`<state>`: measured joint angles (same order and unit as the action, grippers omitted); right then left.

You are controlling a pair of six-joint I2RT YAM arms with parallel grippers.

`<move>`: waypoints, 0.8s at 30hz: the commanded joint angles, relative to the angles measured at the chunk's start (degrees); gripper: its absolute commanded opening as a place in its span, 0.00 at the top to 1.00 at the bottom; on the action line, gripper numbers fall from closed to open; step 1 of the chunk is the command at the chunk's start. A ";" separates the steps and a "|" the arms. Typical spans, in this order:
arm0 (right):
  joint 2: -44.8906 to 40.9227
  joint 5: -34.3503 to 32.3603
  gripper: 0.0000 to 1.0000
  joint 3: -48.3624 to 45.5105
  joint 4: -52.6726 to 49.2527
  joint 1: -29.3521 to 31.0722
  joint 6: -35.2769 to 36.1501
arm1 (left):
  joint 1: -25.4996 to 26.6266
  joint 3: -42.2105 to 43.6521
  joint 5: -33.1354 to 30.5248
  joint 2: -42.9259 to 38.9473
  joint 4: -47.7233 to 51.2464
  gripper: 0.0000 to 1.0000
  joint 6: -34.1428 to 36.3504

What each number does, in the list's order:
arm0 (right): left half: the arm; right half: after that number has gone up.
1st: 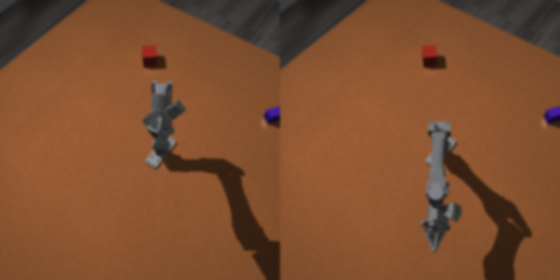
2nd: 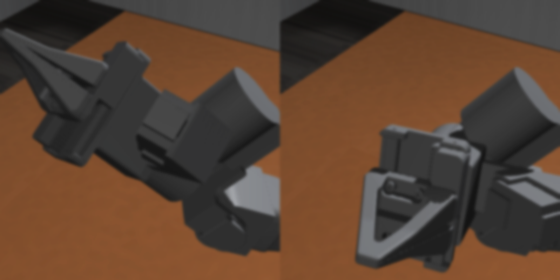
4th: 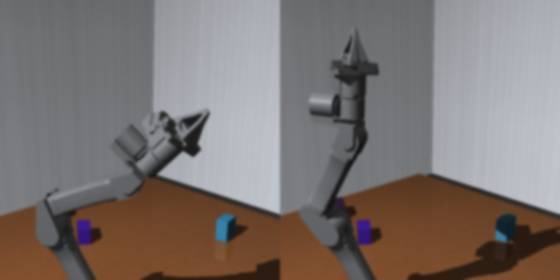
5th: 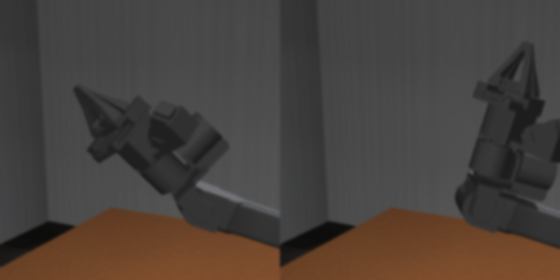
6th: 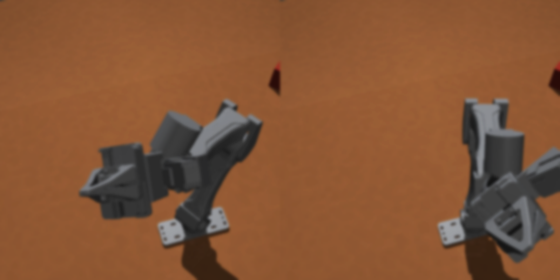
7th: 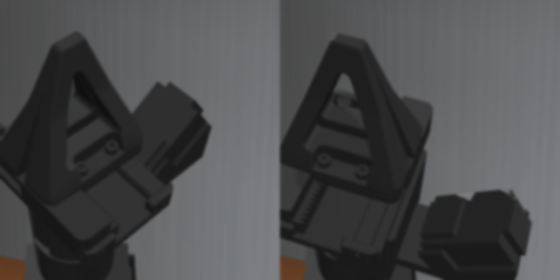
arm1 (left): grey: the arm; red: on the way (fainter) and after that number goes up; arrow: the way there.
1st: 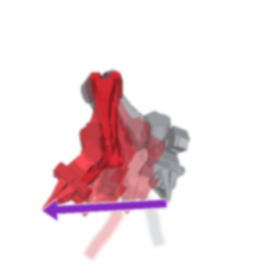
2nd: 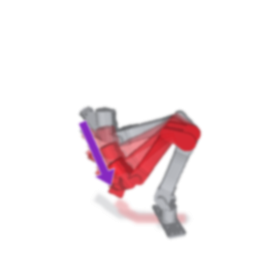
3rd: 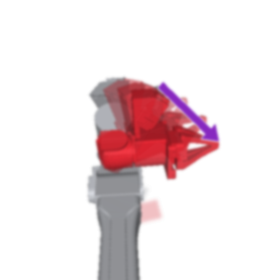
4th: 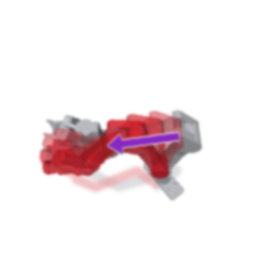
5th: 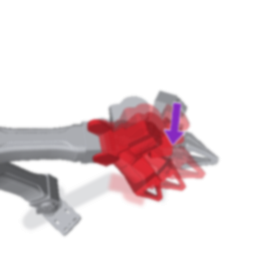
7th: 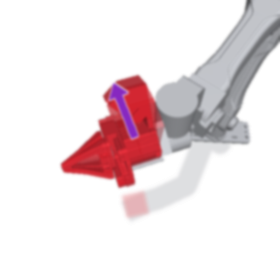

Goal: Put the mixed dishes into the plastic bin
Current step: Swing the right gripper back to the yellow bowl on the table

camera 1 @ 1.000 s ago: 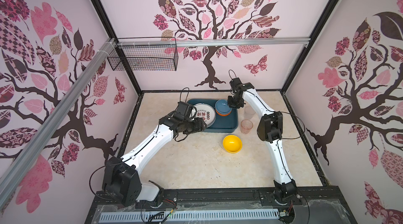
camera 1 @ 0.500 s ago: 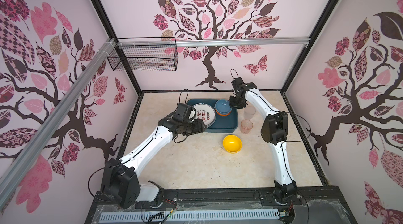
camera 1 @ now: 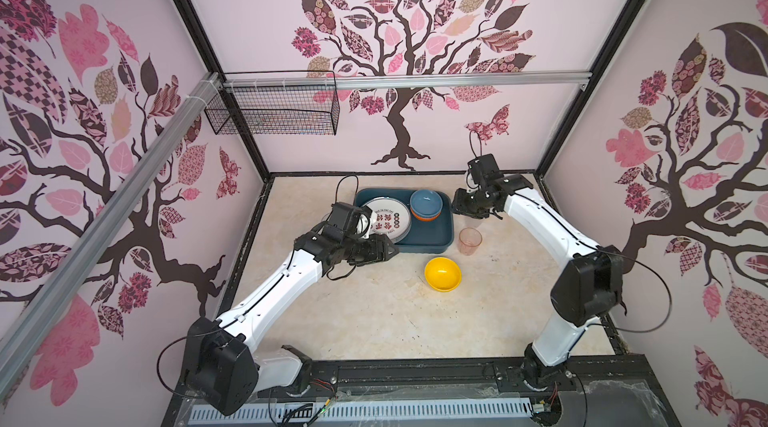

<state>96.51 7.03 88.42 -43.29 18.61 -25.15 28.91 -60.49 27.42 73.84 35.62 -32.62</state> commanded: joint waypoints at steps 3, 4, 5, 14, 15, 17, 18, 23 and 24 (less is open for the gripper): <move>-11.63 3.67 0.52 -12.34 5.36 0.02 -2.87 | 2.53 2.67 3.00 -1.17 -0.95 0.34 2.97; -13.69 3.95 0.52 -15.01 5.82 0.02 -3.10 | 3.38 2.91 2.94 -1.01 -0.97 0.34 3.24; -15.67 3.88 0.51 -17.43 6.14 0.02 -3.39 | 4.25 3.08 2.72 -0.94 -0.93 0.34 3.48; -28.35 5.73 0.49 -35.64 9.82 0.02 -7.64 | 9.61 6.02 -1.27 0.59 -3.70 0.34 3.79; -28.95 5.71 0.49 -36.89 10.07 0.02 -8.09 | 10.14 6.22 -2.18 0.68 -3.73 0.34 3.74; -29.87 6.64 0.49 -39.63 11.40 0.02 -9.10 | 11.04 6.73 -4.19 0.86 -4.12 0.34 3.58; -30.23 7.25 0.49 -41.09 12.21 0.02 -9.85 | 11.66 7.01 -5.25 0.91 -4.39 0.34 3.40; -29.96 8.83 0.49 -46.44 16.48 0.03 -12.72 | 14.62 8.59 -11.07 0.34 -5.53 0.34 3.32; -29.58 9.54 0.49 -47.12 17.41 0.01 -13.04 | 15.02 8.99 -11.93 0.16 -5.93 0.34 3.20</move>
<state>67.37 14.66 42.26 -29.30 18.61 -35.90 42.96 -53.36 20.03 74.30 31.73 -29.95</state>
